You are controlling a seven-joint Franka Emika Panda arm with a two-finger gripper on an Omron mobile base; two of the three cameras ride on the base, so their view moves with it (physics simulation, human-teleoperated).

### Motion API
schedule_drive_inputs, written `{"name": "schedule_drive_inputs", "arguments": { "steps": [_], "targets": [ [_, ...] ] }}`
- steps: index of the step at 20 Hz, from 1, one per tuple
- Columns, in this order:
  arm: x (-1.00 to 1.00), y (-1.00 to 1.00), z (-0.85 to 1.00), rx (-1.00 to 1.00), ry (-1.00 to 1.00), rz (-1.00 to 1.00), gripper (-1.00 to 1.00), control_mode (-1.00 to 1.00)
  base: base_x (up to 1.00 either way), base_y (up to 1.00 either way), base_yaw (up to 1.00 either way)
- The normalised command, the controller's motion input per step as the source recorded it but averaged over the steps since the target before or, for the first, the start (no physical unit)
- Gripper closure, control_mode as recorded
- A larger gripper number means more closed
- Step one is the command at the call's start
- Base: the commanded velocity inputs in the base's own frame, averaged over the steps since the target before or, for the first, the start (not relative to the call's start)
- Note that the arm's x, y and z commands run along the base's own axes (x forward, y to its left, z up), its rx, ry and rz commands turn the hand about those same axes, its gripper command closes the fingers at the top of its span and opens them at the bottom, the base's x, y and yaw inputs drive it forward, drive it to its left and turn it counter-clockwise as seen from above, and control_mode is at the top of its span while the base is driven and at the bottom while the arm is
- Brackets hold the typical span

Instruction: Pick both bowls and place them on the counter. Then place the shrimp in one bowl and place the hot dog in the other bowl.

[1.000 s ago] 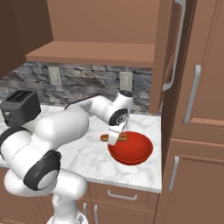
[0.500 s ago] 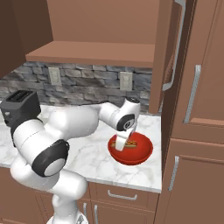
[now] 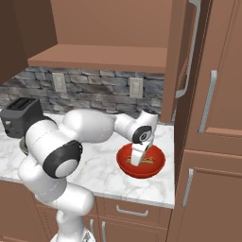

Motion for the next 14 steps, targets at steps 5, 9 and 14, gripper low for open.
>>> {"name": "schedule_drive_inputs", "arguments": {
  "steps": [5,9,14],
  "targets": [
    [0.03,0.01,-0.16,0.00,0.04,-0.01,-1.00,-1.00,0.00,0.00,0.00],
    [0.03,0.00,0.00,0.00,0.00,0.00,-1.00,-1.00,0.00,0.00,0.00],
    [-0.01,0.00,0.24,0.00,0.00,0.00,-1.00,-1.00,0.00,0.00,0.00]
  ]
}}
